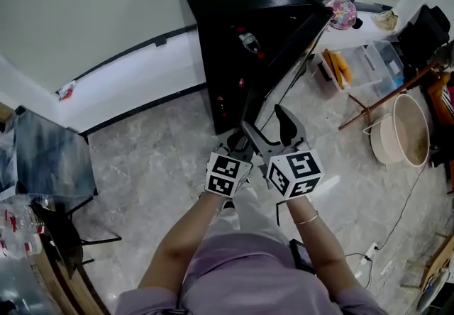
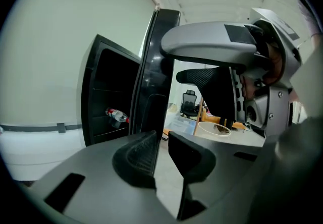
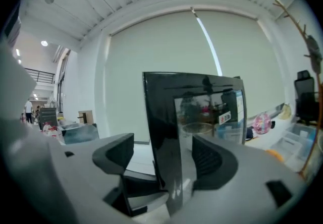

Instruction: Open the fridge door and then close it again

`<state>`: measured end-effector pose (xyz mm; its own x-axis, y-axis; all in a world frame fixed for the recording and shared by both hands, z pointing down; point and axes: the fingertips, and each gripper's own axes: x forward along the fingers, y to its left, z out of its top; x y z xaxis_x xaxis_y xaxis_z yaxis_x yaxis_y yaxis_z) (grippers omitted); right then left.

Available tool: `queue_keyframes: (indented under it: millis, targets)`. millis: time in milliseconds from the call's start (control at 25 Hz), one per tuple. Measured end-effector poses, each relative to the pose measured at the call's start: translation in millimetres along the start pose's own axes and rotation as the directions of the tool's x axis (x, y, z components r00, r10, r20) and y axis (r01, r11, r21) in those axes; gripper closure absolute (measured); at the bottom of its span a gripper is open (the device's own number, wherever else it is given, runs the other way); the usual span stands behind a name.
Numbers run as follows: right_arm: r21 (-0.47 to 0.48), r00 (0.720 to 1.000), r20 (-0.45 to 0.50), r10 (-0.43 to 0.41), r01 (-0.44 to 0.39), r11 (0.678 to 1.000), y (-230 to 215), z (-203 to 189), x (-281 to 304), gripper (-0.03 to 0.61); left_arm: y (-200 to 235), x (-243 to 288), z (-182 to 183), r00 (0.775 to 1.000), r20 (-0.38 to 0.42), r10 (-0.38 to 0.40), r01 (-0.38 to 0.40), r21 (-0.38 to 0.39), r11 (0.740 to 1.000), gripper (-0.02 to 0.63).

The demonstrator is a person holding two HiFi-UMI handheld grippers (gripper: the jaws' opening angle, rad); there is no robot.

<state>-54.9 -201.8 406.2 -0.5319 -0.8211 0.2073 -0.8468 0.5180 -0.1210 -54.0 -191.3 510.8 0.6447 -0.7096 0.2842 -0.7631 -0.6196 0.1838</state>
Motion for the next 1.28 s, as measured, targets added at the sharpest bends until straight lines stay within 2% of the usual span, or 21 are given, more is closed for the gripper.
queue_keyframes:
  millis: [240,400,480,560,640,760,920,1160,1280]
  targets:
    - [-0.065,0.993,-0.015,-0.114,0.112,0.992,-3.2,5.8,-7.7,0.222,-28.8,2.1,-6.2,0.999,0.007,-0.054,0.054,0.026,0.998,0.554]
    - [-0.136,0.978,-0.027,-0.205,0.2,0.97,-18.8,6.1,-17.1,0.29,-45.7,1.5,-5.8,0.997,-0.002,-0.083,0.083,0.048,0.995,0.547]
    - [-0.124,0.98,-0.023,-0.199,0.194,0.973,-25.4,5.1,-22.0,0.247,-53.5,1.2,-7.3,0.994,-0.007,-0.109,0.109,0.056,0.992,0.523]
    - [-0.108,0.984,-0.018,-0.179,0.176,0.978,-27.3,4.6,-24.5,0.238,-59.5,-0.9,-8.5,0.99,-0.011,-0.139,0.139,0.05,0.989,0.484]
    - [-0.11,0.986,-0.015,-0.166,0.164,0.98,-27.8,5.5,-25.9,0.239,-59.8,-7.6,-7.4,0.988,-0.001,-0.156,0.156,0.034,0.987,0.48]
    - [-0.108,0.988,-0.013,-0.153,0.151,0.983,-29.0,4.5,-31.9,0.239,-51.2,-20.3,-12.1,0.992,0.009,-0.125,0.125,0.018,0.992,0.483]
    - [-0.1,0.99,-0.017,-0.142,0.14,0.985,-34.2,0.7,-42.8,0.239,-38.3,-13.8,-21.0,0.997,-0.016,-0.079,0.079,-0.032,0.996,0.474]
    - [-0.092,0.99,-0.039,-0.137,0.133,0.987,-47.1,-3.1,-66.9,0.241,-62.5,6.0,-20.6,0.984,-0.045,-0.175,0.173,-0.047,0.984,0.468]
    - [-0.096,0.99,-0.035,-0.138,0.134,0.986,-56.6,-3.9,-82.3,0.239,-78.6,14.8,-19.9,0.979,-0.055,-0.196,0.194,-0.035,0.98,0.469]
